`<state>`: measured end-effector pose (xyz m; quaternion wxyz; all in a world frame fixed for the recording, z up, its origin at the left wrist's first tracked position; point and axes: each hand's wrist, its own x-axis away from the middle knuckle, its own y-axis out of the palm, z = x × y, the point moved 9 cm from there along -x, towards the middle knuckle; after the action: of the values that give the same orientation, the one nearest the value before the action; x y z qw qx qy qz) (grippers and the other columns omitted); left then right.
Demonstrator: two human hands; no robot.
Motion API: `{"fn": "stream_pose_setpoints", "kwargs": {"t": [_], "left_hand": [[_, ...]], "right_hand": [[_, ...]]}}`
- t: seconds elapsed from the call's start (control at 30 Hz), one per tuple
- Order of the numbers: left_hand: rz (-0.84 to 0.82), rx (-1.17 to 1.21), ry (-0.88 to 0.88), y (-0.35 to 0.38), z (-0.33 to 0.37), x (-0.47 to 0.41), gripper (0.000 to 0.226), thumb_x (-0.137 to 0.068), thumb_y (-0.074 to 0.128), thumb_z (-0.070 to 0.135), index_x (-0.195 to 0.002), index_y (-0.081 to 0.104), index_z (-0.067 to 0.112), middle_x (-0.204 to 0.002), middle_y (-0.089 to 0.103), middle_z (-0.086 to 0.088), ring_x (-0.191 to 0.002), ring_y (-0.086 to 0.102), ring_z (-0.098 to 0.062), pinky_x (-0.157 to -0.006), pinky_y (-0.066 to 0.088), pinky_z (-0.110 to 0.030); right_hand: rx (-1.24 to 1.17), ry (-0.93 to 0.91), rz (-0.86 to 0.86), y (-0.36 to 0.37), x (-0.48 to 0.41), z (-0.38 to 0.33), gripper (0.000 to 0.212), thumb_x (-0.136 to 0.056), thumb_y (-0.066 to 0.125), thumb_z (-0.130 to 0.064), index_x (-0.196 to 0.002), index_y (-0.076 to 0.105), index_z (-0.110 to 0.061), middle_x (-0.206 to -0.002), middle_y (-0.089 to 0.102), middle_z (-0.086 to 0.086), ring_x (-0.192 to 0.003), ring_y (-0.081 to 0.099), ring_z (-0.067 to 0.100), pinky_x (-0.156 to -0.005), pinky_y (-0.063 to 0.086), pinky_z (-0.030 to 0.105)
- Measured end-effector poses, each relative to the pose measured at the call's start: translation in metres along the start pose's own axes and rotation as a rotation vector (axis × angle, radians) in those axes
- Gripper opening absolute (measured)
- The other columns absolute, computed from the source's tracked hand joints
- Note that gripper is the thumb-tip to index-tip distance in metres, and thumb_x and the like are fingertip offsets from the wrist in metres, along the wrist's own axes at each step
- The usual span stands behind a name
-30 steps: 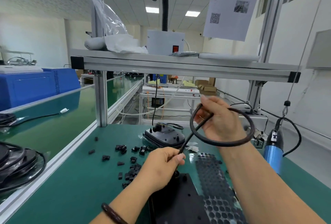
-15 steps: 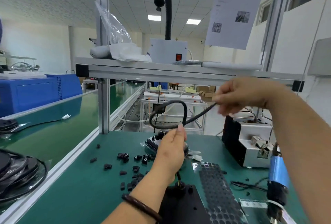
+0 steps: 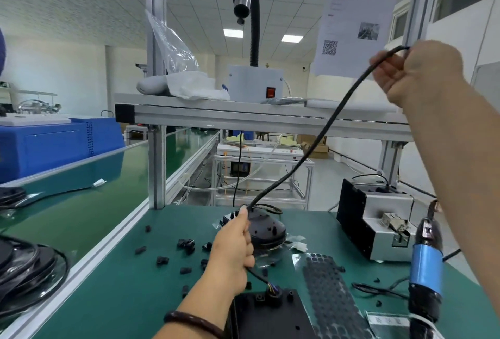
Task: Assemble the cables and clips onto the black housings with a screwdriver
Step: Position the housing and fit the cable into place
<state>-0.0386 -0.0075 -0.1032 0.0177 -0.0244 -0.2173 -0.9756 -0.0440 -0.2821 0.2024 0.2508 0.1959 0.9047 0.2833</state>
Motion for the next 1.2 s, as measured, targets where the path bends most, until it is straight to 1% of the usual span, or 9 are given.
{"fn": "stream_pose_setpoints", "kwargs": {"t": [0.03,0.13,0.23,0.33,0.43,0.57,0.7,0.9,1.2], "left_hand": [[0.061,0.063,-0.069,-0.007,-0.009,-0.002,0.04,-0.096,0.052,0.043,-0.103,0.026,0.014,-0.05,0.021,0.008,-0.04,0.014,-0.007,-0.032,0.015,-0.019],[0.121,0.079,-0.225,-0.013,-0.029,-0.002,0.036,-0.099,0.051,0.034,-0.072,0.059,0.012,-0.047,0.029,0.006,-0.036,0.023,-0.008,-0.033,0.025,-0.017],[0.159,-0.235,-0.225,-0.019,-0.015,0.002,0.023,-0.099,0.044,0.012,-0.114,0.06,0.004,-0.071,0.053,-0.005,-0.058,0.048,-0.016,-0.056,0.046,-0.029],[0.247,-0.748,0.09,-0.014,0.04,0.002,0.067,-0.092,0.035,0.001,-0.153,0.014,0.019,-0.148,0.032,-0.007,-0.127,0.044,-0.03,-0.1,0.046,-0.044],[0.05,-0.724,0.572,0.042,0.109,0.017,0.073,-0.091,0.04,0.007,-0.152,0.009,0.032,-0.158,0.014,0.012,-0.145,0.015,-0.013,-0.118,0.016,-0.037],[-0.316,-0.453,0.618,0.109,0.146,0.017,0.048,-0.099,0.042,0.039,-0.146,0.03,0.033,-0.143,0.047,0.007,-0.133,0.04,-0.011,-0.113,0.032,-0.043],[-0.295,-0.24,0.625,0.108,0.156,0.008,0.025,-0.102,0.037,0.039,-0.098,0.057,0.025,-0.065,0.051,0.011,-0.062,0.052,-0.009,-0.068,0.051,-0.032],[-0.018,-0.646,1.028,0.101,0.202,0.033,0.032,-0.103,0.03,0.036,-0.075,0.045,0.03,-0.066,0.044,0.012,-0.058,0.042,0.002,-0.058,0.037,-0.017],[-0.181,-0.565,0.956,0.124,0.211,0.041,0.034,-0.103,0.029,0.036,-0.076,0.046,0.024,-0.064,0.038,0.007,-0.06,0.035,-0.011,-0.064,0.035,-0.032]], "right_hand": [[0.025,0.017,-0.026,0.003,0.006,0.005,0.025,-0.103,0.024,-0.022,-0.097,0.047,-0.014,-0.054,0.066,0.004,-0.051,0.067,0.015,-0.05,0.052,0.021],[0.243,0.017,-0.095,0.008,0.025,0.034,0.024,-0.104,0.037,-0.027,-0.094,0.051,-0.011,-0.066,0.068,0.007,-0.056,0.068,0.016,-0.05,0.054,0.023],[0.367,0.035,-0.162,0.014,0.042,0.068,0.024,-0.103,0.043,-0.027,-0.086,0.051,-0.011,-0.062,0.069,0.006,-0.056,0.069,0.016,-0.048,0.054,0.023],[0.435,0.052,-0.244,0.025,0.052,0.093,0.022,-0.102,0.044,-0.026,-0.087,0.051,-0.011,-0.068,0.068,0.009,-0.059,0.068,0.019,-0.045,0.051,0.022],[0.441,0.045,-0.329,0.043,0.065,0.107,0.019,-0.102,0.046,-0.022,-0.089,0.052,-0.01,-0.069,0.068,0.01,-0.061,0.069,0.021,-0.047,0.053,0.024],[0.309,0.069,-0.434,0.076,0.087,0.114,0.021,-0.1,0.049,-0.016,-0.084,0.054,-0.004,-0.062,0.065,0.011,-0.059,0.068,0.023,-0.055,0.06,0.03],[0.365,-0.054,-0.473,0.095,0.088,0.09,0.022,-0.101,0.048,-0.018,-0.082,0.054,-0.007,-0.069,0.068,0.012,-0.06,0.069,0.02,-0.052,0.057,0.025],[0.715,-0.511,-0.344,0.107,0.08,0.03,0.03,-0.099,0.049,-0.02,-0.071,0.054,-0.011,-0.065,0.063,0.01,-0.047,0.064,0.012,-0.05,0.053,0.025],[0.885,-0.726,-0.199,0.126,0.07,-0.024,0.041,-0.1,0.047,-0.027,-0.06,0.039,-0.018,-0.067,0.052,0.005,-0.075,0.066,0.032,-0.07,0.056,0.04]]}}
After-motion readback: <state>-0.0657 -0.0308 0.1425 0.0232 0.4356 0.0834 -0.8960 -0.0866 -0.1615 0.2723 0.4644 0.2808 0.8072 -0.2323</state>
